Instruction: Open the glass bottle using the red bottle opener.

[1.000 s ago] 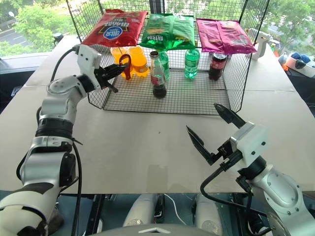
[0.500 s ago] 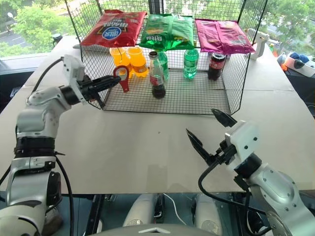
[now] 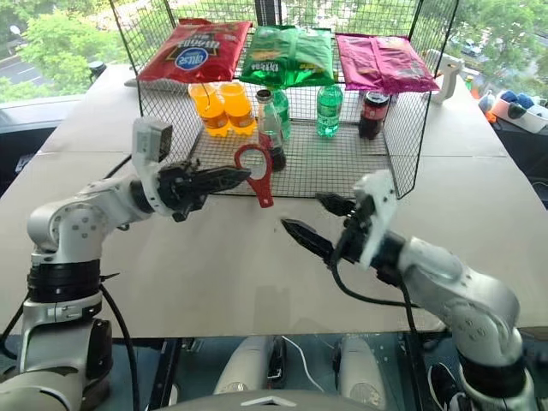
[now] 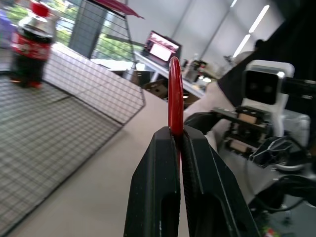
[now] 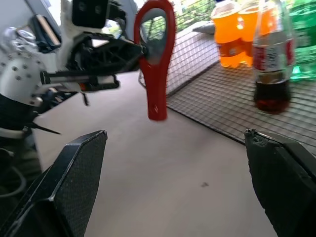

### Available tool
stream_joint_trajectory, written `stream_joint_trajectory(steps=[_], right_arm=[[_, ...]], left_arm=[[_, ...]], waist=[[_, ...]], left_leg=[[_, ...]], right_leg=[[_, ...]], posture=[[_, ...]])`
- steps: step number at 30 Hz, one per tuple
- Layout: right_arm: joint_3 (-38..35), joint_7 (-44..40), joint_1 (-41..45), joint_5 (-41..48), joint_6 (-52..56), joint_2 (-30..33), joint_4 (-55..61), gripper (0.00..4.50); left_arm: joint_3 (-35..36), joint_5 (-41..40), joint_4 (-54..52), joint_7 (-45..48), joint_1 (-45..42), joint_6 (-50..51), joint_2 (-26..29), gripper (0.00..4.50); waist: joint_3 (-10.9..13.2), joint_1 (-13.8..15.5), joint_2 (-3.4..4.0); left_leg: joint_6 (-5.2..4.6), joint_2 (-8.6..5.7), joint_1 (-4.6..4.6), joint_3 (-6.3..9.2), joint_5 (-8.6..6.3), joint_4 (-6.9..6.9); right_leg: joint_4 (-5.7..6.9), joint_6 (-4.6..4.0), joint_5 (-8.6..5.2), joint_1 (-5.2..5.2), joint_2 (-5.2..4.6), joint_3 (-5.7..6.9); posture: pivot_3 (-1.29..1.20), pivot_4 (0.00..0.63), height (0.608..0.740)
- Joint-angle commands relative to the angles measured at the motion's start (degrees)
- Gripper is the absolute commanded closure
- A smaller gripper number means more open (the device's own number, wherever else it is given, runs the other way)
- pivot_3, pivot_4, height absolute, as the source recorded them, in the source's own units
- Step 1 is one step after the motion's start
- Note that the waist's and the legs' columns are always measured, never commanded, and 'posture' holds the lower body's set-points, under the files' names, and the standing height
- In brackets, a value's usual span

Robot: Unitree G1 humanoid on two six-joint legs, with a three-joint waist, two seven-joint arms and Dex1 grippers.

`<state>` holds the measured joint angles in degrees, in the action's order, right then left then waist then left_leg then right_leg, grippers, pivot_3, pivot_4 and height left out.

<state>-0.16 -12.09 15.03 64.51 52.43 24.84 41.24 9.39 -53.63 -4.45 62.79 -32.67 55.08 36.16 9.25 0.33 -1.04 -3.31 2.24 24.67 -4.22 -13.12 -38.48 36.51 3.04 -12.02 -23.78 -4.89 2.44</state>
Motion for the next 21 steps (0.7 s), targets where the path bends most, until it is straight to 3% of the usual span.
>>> stream_joint_trajectory(steps=[1,19,20,21], right_arm=[[1.1,1.6,3.2,4.7,1.8,-1.5,-3.2,0.0],[2.0,3.3,8.1,13.7,3.9,-4.2,-9.0,0.0],[2.1,3.4,8.2,14.0,3.9,-4.1,-9.0,0.54],[2.2,3.5,8.2,14.2,3.9,-4.1,-9.1,0.75]], left_arm=[[0.3,-2.3,-2.5,0.6,-1.0,0.9,0.1,4.45],[-1.3,-3.0,-5.4,1.9,0.8,1.0,0.4,4.45],[-1.4,-3.0,-5.4,2.0,0.9,0.9,0.4,4.5],[-1.4,-3.0,-5.5,2.1,0.9,0.9,0.4,4.5]], waist=[[0.0,0.1,0.01],[0.0,0.0,0.02],[0.0,0.0,0.02],[0.0,0.0,0.02]], left_leg=[[0.0,0.0,0.0,0.03,0.0,0.0],[0.0,0.02,0.03,0.0,0.0,0.01],[0.0,0.02,0.03,-0.01,0.0,0.02],[0.0,0.02,0.03,0.0,0.0,0.02]], right_leg=[[0.01,0.0,0.0,0.0,0.01,0.03],[-0.02,-0.02,-0.01,-0.02,-0.01,-0.01],[-0.01,-0.02,-0.01,-0.02,-0.01,-0.01],[-0.02,-0.02,-0.01,-0.02,-0.01,-0.01]], posture=[[0.0,0.15,0.74],[0.0,0.15,0.74],[0.0,0.15,0.74],[0.0,0.15,0.74]])
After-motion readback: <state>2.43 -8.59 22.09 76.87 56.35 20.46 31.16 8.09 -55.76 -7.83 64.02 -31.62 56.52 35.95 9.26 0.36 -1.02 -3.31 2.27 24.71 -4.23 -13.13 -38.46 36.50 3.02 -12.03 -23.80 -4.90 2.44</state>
